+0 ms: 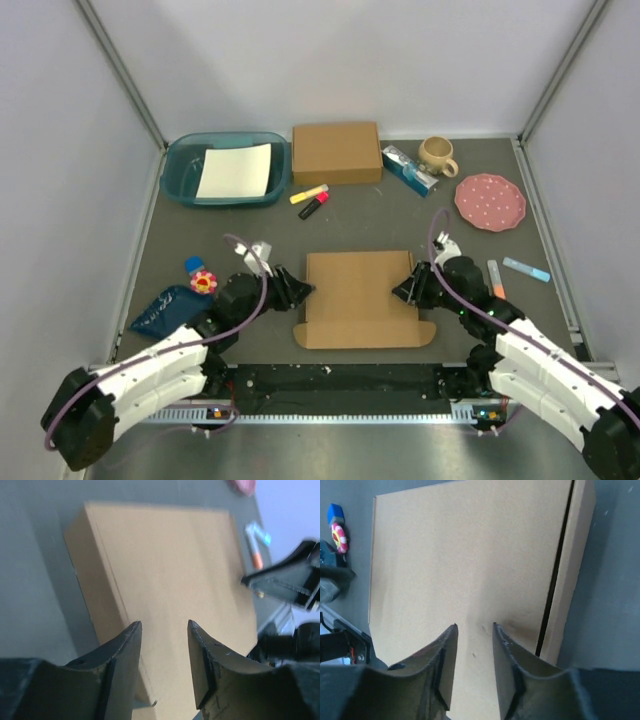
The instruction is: Fold the paper box
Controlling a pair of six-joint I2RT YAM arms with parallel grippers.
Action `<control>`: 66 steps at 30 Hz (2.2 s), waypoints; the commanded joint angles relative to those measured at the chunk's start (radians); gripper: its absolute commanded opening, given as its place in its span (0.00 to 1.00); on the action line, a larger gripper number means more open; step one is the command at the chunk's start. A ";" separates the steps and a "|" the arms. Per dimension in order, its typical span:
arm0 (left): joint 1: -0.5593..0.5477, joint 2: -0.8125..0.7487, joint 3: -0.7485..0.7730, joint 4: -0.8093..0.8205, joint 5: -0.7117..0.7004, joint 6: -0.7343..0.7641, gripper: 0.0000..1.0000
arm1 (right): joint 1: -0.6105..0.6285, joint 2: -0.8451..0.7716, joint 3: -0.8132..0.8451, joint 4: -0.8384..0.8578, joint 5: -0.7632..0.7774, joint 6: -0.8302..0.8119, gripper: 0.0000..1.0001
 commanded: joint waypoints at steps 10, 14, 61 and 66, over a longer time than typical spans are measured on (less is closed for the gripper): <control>0.012 -0.128 0.120 -0.243 -0.337 0.054 0.61 | -0.004 0.001 0.213 -0.307 0.275 -0.093 0.82; 0.010 -0.049 0.049 -0.150 -0.223 0.017 0.64 | -0.004 0.063 0.153 -0.250 0.246 -0.052 0.85; 0.208 0.420 0.111 0.168 -0.038 0.022 0.52 | -0.061 0.428 0.071 0.273 0.115 -0.060 0.64; 0.208 0.457 0.055 0.242 -0.004 -0.003 0.45 | -0.061 0.416 0.051 0.281 0.117 -0.057 0.57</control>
